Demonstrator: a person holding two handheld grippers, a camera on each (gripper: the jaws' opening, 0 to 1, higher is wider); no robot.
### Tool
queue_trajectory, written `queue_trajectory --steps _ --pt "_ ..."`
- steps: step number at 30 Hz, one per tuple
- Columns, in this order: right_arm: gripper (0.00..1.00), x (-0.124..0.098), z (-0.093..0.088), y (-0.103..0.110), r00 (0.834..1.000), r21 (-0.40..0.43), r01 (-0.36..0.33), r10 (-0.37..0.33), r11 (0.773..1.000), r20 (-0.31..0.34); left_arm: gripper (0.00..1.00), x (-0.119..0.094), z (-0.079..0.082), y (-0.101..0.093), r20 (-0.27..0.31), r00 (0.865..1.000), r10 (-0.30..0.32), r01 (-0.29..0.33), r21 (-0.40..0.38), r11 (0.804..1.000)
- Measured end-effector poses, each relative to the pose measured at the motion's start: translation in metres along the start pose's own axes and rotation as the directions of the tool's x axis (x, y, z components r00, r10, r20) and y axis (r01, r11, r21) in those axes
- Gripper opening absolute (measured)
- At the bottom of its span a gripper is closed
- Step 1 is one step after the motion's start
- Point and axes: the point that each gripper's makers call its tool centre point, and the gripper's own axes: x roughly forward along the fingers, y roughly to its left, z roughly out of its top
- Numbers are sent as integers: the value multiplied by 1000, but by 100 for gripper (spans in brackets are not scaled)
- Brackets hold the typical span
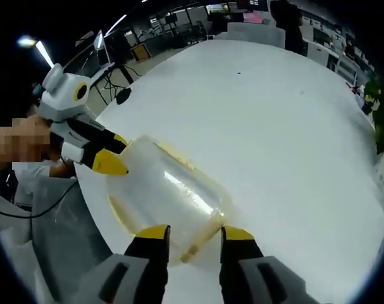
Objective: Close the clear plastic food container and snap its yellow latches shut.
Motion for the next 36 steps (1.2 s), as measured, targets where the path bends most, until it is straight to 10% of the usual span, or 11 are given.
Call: queue_trajectory --steps 21,36 --pt "24 -25 8 4 999 -143 15 -11 990 30 30 -29 15 -15 63 997 -39 22 255 967" --pt "25 -30 17 36 995 -374 -74 93 925 32 33 -26 18 -53 -4 988 -157 132 560 818"
